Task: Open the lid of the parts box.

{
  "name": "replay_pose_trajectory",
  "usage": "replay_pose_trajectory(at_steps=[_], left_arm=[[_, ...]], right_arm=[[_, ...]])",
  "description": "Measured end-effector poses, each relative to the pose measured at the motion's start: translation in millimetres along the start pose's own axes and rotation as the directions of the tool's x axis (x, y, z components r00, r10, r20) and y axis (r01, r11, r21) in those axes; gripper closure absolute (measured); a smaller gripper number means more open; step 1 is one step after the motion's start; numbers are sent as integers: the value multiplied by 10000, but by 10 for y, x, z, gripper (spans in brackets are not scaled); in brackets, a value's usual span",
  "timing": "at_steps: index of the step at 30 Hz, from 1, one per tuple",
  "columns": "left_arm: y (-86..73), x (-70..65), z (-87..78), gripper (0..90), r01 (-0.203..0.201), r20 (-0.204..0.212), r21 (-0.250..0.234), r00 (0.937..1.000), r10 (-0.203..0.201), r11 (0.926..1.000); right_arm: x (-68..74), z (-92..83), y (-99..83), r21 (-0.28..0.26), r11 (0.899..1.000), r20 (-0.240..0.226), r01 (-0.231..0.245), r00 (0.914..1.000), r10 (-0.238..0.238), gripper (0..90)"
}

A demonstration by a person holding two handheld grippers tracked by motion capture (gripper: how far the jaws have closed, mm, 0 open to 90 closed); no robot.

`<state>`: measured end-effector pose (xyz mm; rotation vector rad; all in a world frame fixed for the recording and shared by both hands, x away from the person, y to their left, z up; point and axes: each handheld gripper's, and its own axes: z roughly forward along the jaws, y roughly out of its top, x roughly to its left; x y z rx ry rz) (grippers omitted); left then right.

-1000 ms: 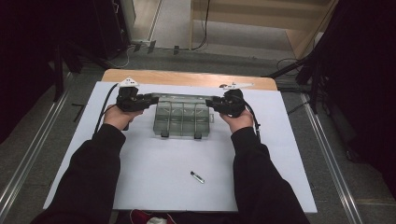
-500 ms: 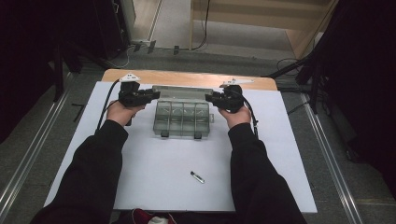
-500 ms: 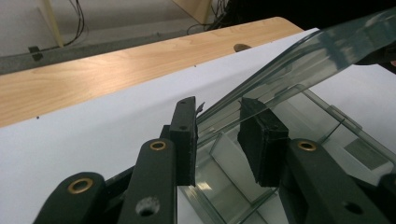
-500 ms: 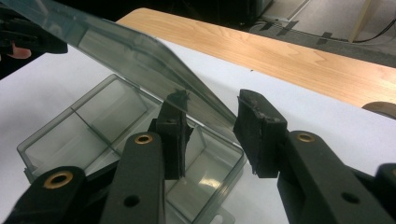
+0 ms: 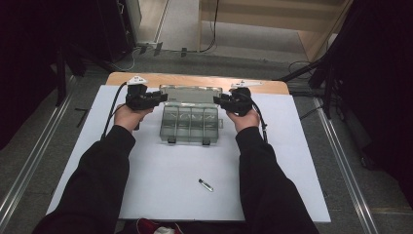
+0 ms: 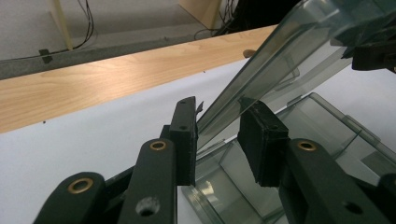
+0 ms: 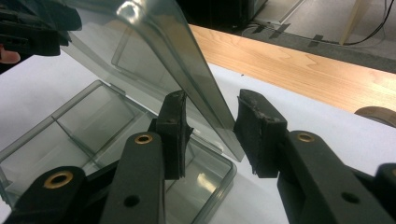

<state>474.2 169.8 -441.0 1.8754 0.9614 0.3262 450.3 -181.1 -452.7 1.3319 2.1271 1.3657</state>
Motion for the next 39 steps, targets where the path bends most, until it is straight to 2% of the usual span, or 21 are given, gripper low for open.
replay_pose_trajectory(at_steps=[6, 18, 26, 29, 39], left_arm=[[-3, -13, 34, 668, -113, -263, -251, 9996, 107, 9996], [-26, -3, 110, 668, -195, -538, -171, 9984, 185, 9997], [-47, 3, 151, 668, -165, -653, -181, 9977, 153, 9997], [-55, 1, 163, 669, -322, -715, -216, 9970, 306, 9992], [-98, 36, 223, 668, -65, -708, -97, 9975, 58, 9999]], right_arm=[[-12, 42, -3, -167, 9999, 111, -34, 9999, 36, 642], [-48, 103, -22, -409, 9989, 133, -210, 9997, 215, 647], [-42, 149, -36, -385, 9992, 306, -91, 9995, 103, 654], [-41, 170, -46, -357, 9993, 370, -140, 9992, 154, 655], [-56, 229, -81, -299, 9992, 489, -257, 9984, 272, 660]])
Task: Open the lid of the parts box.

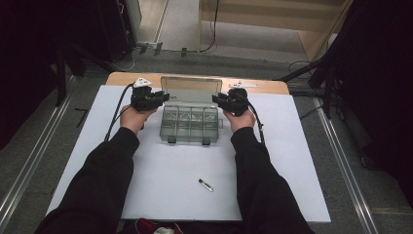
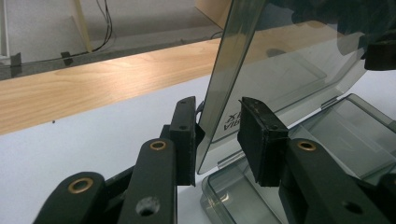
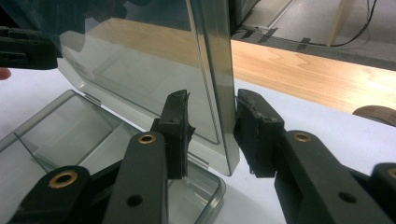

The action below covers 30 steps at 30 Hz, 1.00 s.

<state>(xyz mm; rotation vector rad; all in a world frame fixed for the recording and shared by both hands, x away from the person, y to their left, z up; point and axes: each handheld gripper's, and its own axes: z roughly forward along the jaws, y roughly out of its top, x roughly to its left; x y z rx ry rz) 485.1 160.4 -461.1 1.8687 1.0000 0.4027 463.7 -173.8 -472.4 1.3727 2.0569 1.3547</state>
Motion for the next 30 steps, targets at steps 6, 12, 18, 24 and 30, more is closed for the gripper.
replay_pose_trajectory(at_steps=[6, 12, 18, 24, 30], left_arm=[[-21, 7, 27, 668, 93, -39, 87, 9999, -93, 9999], [-26, 8, 35, 668, 260, -56, 38, 9996, -260, 9997], [-56, 5, 73, 668, 202, -193, 149, 9996, -199, 9997], [-76, 22, 97, 667, 368, -178, 211, 9992, -364, 9991], [-88, 23, 112, 668, 345, -234, 262, 9992, -339, 9991]], right_arm=[[2, 34, -21, 103, 9999, 118, 58, 9999, -60, 663], [-14, 62, -47, 174, 9998, 79, -91, 9999, 89, 662], [-4, 102, -63, 193, 9998, 319, 2, 9995, -8, 674], [-8, 126, -77, 132, 9999, 414, -39, 9991, 33, 679], [-28, 155, -90, 27, 9997, 406, -223, 9989, 222, 682]])
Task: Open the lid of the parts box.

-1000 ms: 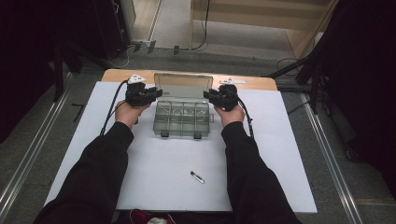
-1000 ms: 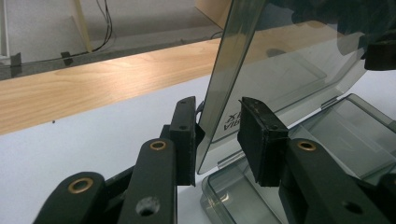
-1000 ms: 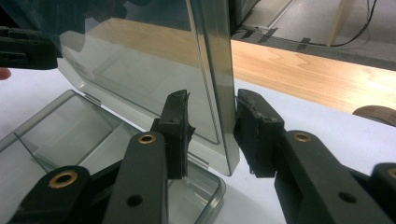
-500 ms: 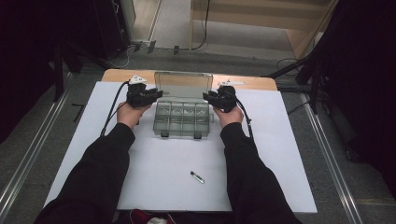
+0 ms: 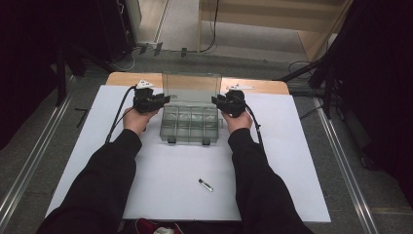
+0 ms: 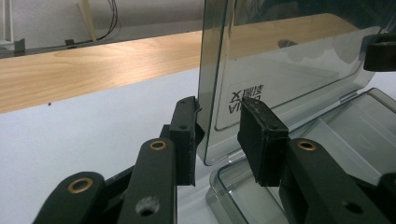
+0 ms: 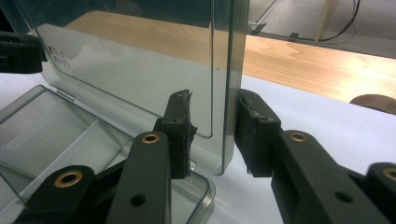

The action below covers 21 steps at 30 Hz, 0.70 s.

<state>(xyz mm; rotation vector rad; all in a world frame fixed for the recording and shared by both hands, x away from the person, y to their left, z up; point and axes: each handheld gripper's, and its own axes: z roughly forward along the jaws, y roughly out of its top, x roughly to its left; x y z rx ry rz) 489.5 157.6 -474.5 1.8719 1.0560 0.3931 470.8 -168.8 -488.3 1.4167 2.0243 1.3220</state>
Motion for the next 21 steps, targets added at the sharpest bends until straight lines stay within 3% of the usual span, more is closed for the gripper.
replay_pose_trajectory(at_steps=[10, 21], left_arm=[[-56, 5, 43, 667, 15, -100, 35, 9999, -14, 10000], [-82, 13, 77, 666, 134, -192, 65, 9997, -132, 9999]], right_arm=[[-24, 65, -56, 221, 9994, -17, -258, 9997, 259, 680], [-18, 120, -81, 282, 9995, 203, -112, 9997, 107, 683]])
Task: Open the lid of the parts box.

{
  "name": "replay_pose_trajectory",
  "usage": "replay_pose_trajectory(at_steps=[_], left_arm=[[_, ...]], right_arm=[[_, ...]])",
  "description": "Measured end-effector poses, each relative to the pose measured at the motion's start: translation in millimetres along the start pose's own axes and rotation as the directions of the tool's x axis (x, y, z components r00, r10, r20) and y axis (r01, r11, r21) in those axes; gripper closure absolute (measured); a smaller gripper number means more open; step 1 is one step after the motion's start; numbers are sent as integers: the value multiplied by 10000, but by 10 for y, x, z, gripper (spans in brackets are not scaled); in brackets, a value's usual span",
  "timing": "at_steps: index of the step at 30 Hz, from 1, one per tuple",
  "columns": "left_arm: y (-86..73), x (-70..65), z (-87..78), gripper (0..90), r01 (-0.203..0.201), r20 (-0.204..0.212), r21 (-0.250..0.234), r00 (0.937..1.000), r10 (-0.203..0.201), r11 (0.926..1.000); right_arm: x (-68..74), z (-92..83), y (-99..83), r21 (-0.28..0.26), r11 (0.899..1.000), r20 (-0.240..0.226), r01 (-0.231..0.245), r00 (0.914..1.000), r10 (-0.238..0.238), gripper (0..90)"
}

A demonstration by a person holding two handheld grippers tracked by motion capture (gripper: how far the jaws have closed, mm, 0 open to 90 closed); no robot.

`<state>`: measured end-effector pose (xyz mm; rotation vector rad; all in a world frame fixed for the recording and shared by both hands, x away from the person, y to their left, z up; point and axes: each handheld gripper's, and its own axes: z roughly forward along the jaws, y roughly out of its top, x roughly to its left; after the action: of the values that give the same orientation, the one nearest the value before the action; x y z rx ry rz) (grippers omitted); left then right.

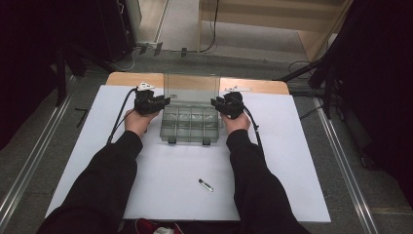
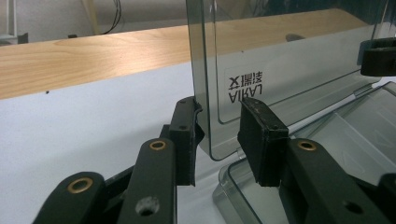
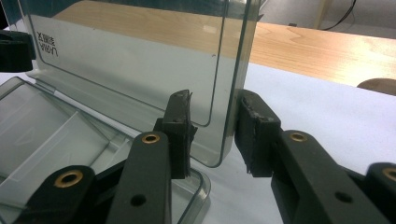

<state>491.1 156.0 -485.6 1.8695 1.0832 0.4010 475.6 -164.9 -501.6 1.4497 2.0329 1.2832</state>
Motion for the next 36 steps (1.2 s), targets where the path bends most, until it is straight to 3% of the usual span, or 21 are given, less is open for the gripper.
replay_pose_trajectory(at_steps=[10, 18, 28, 36], left_arm=[[-46, 1, 82, 667, -8, -191, 113, 9998, 10, 9999], [-55, 15, 96, 663, 261, -128, 114, 9996, -260, 9996], [-70, 21, 120, 627, 545, -22, 39, 9985, -545, 9985], [-74, 16, 131, 585, 533, 1, 15, 9986, -533, 9986]], right_arm=[[-10, 27, -18, 138, 9998, -21, -167, 9999, 168, 672], [-11, 48, -35, 289, 9995, 51, -101, 9999, 100, 658], [-31, 67, -46, 305, 9979, -134, -564, 9983, 568, 642], [-34, 82, -51, 282, 9972, -139, -698, 9974, 702, 624]])
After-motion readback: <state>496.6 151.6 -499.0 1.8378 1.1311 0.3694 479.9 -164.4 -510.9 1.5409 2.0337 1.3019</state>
